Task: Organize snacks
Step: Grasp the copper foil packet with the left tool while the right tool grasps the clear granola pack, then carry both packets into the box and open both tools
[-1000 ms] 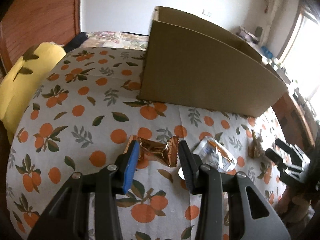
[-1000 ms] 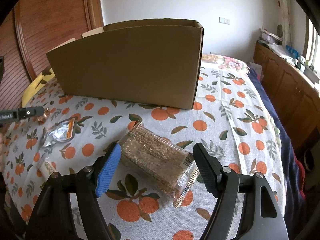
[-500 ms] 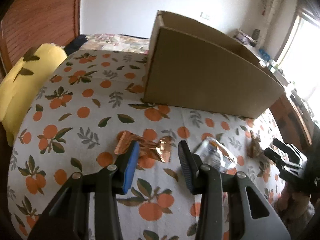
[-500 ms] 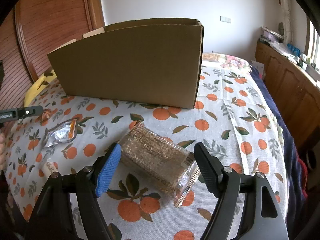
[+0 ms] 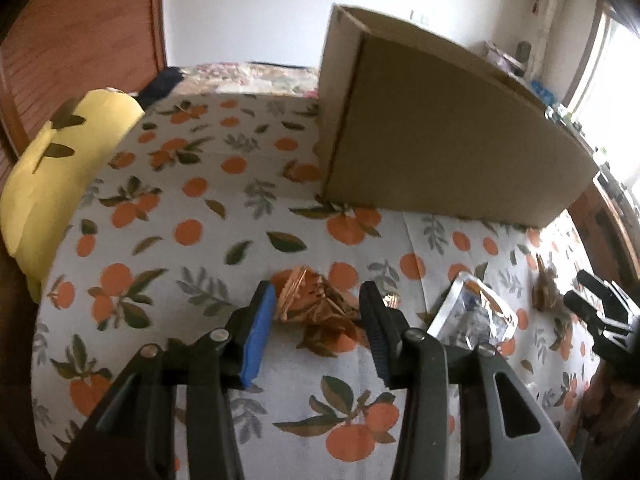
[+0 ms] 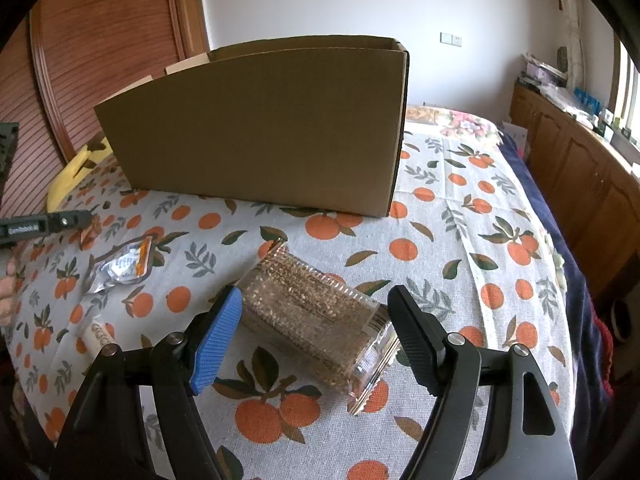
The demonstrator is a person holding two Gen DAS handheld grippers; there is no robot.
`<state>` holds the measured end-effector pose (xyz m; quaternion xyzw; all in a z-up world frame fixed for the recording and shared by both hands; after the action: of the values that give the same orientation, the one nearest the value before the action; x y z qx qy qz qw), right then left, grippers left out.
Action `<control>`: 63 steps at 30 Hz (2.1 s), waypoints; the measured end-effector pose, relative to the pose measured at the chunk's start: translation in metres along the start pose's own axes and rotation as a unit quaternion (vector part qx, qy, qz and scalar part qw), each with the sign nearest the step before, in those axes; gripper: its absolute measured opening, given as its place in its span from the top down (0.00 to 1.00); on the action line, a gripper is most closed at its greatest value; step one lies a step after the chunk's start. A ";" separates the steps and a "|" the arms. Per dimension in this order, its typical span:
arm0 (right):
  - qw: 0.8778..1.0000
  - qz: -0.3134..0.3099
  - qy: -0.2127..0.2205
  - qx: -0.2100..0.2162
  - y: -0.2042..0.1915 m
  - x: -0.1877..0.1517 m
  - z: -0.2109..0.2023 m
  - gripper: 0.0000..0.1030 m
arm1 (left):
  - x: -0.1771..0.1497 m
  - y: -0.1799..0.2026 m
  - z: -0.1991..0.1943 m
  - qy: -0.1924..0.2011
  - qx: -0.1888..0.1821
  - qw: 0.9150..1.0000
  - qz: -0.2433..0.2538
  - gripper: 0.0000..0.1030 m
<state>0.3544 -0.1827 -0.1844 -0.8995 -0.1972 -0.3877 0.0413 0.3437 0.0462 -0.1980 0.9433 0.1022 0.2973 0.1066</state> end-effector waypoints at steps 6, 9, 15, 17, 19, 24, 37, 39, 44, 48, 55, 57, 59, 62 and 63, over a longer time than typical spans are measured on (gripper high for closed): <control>1.000 0.000 0.000 0.000 0.000 0.000 0.000 0.24 | -0.007 0.006 0.005 0.007 0.006 1.000 0.018 0.55; 1.000 -0.002 -0.001 -0.001 0.000 0.000 0.000 0.24 | -0.011 0.012 0.004 0.015 0.006 0.999 0.038 0.57; 1.000 -0.027 0.001 0.009 -0.005 0.006 0.000 0.25 | -0.020 0.021 -0.001 0.019 -0.004 0.998 0.064 0.80; 0.999 -0.045 -0.015 0.026 -0.008 0.010 0.003 0.26 | -0.022 0.023 -0.002 0.014 -0.010 0.998 0.066 0.81; 0.997 -0.060 -0.027 0.033 -0.008 0.012 0.006 0.26 | -0.024 0.025 -0.003 0.012 -0.017 0.997 0.069 0.82; 0.994 -0.071 -0.052 0.063 -0.001 0.010 0.015 0.25 | -0.030 0.029 -0.011 0.009 -0.031 0.997 0.069 0.82; 0.976 -0.129 -0.122 0.123 -0.006 0.000 0.030 0.17 | -0.027 0.038 -0.041 0.029 -0.050 0.996 0.072 0.81; 0.976 -0.135 -0.124 0.117 -0.008 -0.005 0.027 0.17 | -0.026 0.040 -0.046 0.032 -0.054 0.995 0.072 0.81; 0.978 -0.147 -0.119 0.090 -0.014 -0.008 0.023 0.33 | -0.027 0.047 -0.055 0.039 -0.064 0.994 0.076 0.81; 0.980 -0.136 -0.118 0.081 -0.017 -0.006 0.021 0.51 | -0.029 0.052 -0.066 0.046 -0.069 0.993 0.082 0.81; 0.984 -0.118 -0.116 0.063 -0.026 -0.006 0.018 0.56 | -0.029 0.056 -0.084 0.058 -0.079 0.992 0.084 0.81; 0.985 -0.112 -0.114 0.063 -0.024 -0.009 0.013 0.57 | -0.028 0.058 -0.088 0.062 -0.082 0.991 0.085 0.81; 0.986 -0.104 -0.112 0.065 -0.023 -0.010 0.008 0.57 | -0.028 0.060 -0.091 0.064 -0.084 0.991 0.087 0.81; 0.989 -0.090 -0.101 0.065 -0.020 -0.010 -0.003 0.57 | -0.029 0.063 -0.095 0.066 -0.088 0.990 0.089 0.81; 0.989 -0.086 -0.097 0.066 -0.020 -0.008 -0.007 0.57 | -0.029 0.065 -0.097 0.067 -0.089 0.990 0.090 0.81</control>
<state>0.3368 -0.1689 -0.1869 -0.9077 -0.3025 -0.2869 0.0481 0.2723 -0.0095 -0.1191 0.9133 -0.0031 0.3763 0.1556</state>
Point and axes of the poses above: each gripper's, at about its wrist camera, not at the fingertips, and z roughly the way its jaws point, y to its right, x to its top, the point moved 8 cm from there along z, roughly the way its jaws point, and after that the axes turned 10 degrees about -z, right-handed, at the moved point
